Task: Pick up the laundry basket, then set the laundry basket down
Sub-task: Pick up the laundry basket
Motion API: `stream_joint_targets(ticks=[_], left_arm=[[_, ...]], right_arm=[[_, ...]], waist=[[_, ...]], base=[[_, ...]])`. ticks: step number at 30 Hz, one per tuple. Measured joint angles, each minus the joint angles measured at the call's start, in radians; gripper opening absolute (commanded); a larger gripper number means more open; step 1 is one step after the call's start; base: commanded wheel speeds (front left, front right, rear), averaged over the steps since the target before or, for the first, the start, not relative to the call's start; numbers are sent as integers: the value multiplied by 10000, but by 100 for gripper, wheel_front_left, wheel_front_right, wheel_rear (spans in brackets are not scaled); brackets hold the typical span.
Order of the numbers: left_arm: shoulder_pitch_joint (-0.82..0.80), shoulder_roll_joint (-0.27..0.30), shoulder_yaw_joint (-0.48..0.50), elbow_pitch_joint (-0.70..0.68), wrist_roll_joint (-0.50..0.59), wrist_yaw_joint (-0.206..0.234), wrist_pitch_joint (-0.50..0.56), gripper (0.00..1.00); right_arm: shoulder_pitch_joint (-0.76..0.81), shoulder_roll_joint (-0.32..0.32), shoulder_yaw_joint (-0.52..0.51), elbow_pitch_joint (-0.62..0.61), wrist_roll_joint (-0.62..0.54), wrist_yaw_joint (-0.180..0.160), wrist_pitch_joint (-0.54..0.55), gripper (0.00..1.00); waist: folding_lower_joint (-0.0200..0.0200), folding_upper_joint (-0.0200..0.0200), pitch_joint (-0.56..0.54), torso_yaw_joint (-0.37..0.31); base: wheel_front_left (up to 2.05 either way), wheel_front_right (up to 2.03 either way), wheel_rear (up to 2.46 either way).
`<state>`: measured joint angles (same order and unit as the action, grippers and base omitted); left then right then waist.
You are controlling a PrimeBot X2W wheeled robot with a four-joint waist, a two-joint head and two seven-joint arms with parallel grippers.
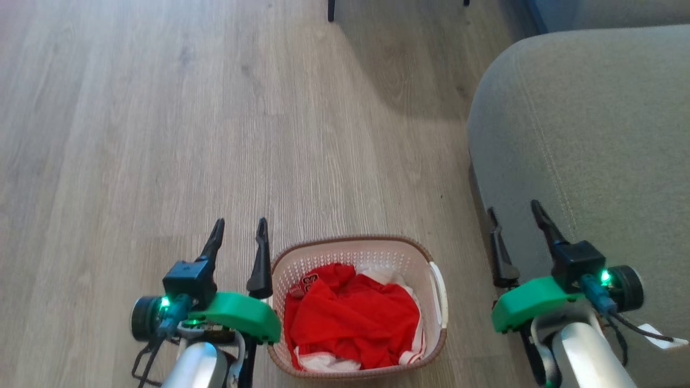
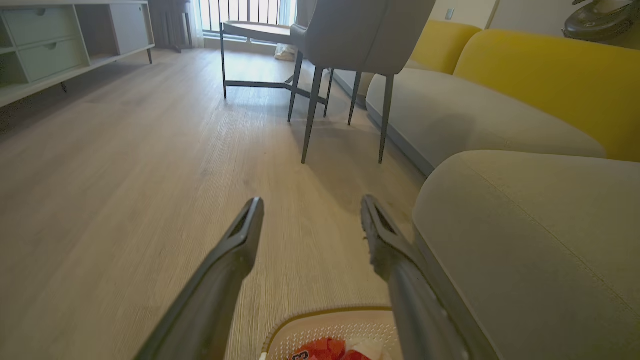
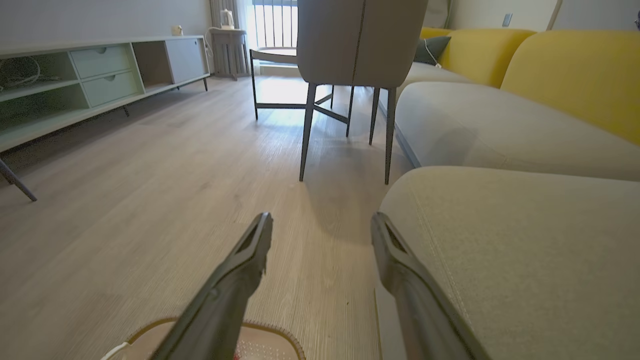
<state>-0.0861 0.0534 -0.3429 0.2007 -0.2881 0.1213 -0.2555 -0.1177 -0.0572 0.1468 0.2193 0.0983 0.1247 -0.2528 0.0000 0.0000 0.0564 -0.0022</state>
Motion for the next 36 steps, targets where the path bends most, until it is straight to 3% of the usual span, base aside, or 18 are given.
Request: stream_joint_targets(ticks=[10,18,36], left_arm=[[-811,-4,-240,1225,-318,113,0,100],[-2035,-48,-836,3177,-734,94,0,100],[-5341,-142,-2637,6811,-2531,-433,0,100]], right_arm=[[-967,-132,221,1080,-6,0,0,100],[-2091,-249,573,2594,539,0,0,100],[-5141,-485,1204,5591,1177,2,0,100]], waist=[[0,0,1238,12],[1,0,2554,109],[3,-1,5740,364]], base=[[0,0,0],[0,0,0],[0,0,0]])
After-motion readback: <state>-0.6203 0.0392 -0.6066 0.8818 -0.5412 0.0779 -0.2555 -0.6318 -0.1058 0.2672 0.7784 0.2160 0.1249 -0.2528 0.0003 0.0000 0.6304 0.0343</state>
